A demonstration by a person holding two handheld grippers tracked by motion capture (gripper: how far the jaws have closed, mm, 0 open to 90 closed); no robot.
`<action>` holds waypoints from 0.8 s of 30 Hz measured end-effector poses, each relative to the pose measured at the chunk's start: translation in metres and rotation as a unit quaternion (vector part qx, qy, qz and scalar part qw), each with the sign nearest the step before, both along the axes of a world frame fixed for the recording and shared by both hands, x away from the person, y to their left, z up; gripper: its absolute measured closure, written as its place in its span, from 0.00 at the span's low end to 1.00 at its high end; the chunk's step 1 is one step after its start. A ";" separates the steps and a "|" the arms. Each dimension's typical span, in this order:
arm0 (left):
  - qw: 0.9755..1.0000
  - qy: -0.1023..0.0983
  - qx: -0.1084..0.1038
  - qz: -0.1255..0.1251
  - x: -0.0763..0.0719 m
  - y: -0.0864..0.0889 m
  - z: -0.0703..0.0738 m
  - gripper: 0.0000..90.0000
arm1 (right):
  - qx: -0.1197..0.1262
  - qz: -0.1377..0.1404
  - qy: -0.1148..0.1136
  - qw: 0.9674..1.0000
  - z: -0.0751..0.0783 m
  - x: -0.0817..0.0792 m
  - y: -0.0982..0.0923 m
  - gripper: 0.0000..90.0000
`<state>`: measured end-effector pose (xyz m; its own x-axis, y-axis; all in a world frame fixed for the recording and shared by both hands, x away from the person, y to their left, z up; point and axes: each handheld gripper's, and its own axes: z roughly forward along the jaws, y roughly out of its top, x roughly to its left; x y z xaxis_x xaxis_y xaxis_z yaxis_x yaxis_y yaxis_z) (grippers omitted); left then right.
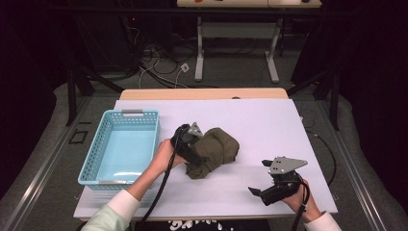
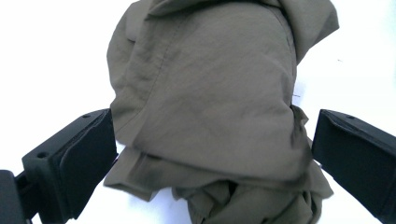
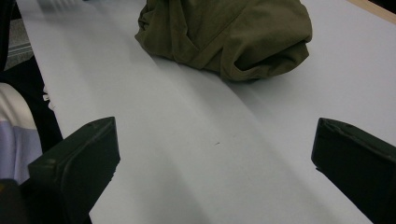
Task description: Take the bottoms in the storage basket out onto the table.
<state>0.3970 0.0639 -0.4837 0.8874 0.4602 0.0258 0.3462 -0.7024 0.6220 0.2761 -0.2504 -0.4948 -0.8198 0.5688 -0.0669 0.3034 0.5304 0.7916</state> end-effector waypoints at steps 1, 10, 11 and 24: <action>1.000 0.000 -0.003 0.002 -0.001 0.001 0.001 0.00 | 0.001 0.000 0.001 1.000 0.000 0.000 0.000 0.01; 1.000 -0.007 -0.006 0.001 -0.009 0.012 0.010 0.00 | 0.000 -0.001 0.001 1.000 0.000 0.000 0.000 0.01; 1.000 -0.008 -0.005 0.001 -0.010 0.013 0.010 0.00 | 0.000 -0.001 0.001 1.000 0.000 0.000 -0.001 0.01; 1.000 -0.014 -0.014 -0.010 -0.022 0.021 0.016 0.00 | 0.002 -0.001 0.000 1.000 0.000 0.000 -0.001 0.01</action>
<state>0.3753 0.0848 -0.4675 0.8952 0.4441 0.0375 0.3156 -0.6911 0.6502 0.2760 -0.2516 -0.4945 -0.8189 0.5703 -0.0641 0.3046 0.5265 0.7937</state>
